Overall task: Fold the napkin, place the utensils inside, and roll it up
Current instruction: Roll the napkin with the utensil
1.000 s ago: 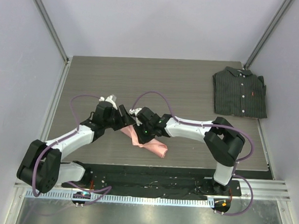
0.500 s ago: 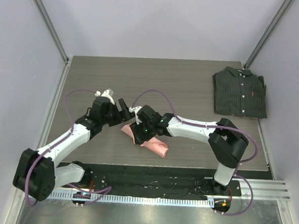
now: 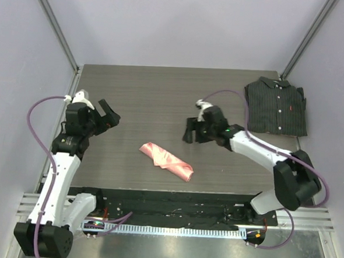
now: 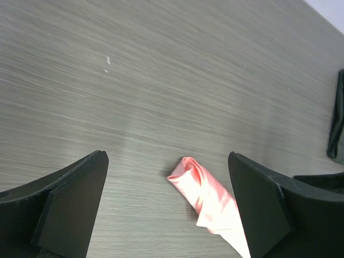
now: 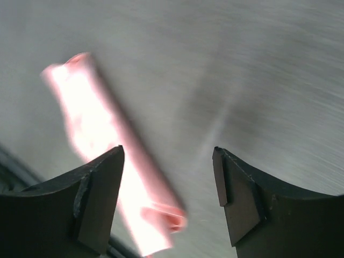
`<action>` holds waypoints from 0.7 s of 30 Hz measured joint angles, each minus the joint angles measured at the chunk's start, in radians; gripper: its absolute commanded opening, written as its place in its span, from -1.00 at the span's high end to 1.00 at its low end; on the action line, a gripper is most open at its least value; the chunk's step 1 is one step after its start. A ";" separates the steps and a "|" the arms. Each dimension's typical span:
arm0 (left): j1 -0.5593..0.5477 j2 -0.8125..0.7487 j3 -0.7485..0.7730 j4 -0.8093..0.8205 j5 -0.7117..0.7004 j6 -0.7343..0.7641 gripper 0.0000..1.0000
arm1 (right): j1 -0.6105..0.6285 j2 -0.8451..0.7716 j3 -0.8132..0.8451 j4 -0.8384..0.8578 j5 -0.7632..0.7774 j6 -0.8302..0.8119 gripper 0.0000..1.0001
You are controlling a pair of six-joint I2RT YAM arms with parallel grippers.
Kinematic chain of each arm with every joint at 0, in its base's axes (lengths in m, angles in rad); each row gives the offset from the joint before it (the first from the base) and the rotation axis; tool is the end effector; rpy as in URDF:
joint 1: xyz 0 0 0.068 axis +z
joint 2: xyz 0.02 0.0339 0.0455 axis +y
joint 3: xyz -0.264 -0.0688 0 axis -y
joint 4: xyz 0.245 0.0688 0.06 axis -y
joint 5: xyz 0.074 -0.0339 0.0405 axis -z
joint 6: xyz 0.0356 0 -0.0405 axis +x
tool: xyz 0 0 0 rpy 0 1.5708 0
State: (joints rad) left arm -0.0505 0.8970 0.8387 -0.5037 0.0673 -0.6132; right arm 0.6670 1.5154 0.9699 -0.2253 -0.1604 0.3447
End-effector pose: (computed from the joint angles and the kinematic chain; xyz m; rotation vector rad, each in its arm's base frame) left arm 0.1957 -0.0123 0.3071 -0.5628 2.0923 -0.4585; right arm 0.2512 0.2051 0.2252 -0.4719 2.3877 0.6693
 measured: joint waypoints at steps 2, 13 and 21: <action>0.026 -0.035 0.026 -0.039 -0.003 0.050 -1.00 | -0.107 -0.073 -0.092 0.033 0.041 0.031 -0.52; 0.032 -0.209 -0.011 -0.087 0.012 0.196 -1.00 | -0.209 -0.528 -0.374 0.127 0.361 0.071 -0.56; 0.032 -0.209 -0.012 -0.091 0.013 0.204 -1.00 | -0.209 -0.547 -0.424 0.144 0.427 0.069 -0.56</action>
State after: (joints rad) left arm -0.0181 0.6876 0.8268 -0.5949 0.0799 -0.4095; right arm 0.4580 0.9688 0.5457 -0.0811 0.2668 0.4133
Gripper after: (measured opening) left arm 0.996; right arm 0.779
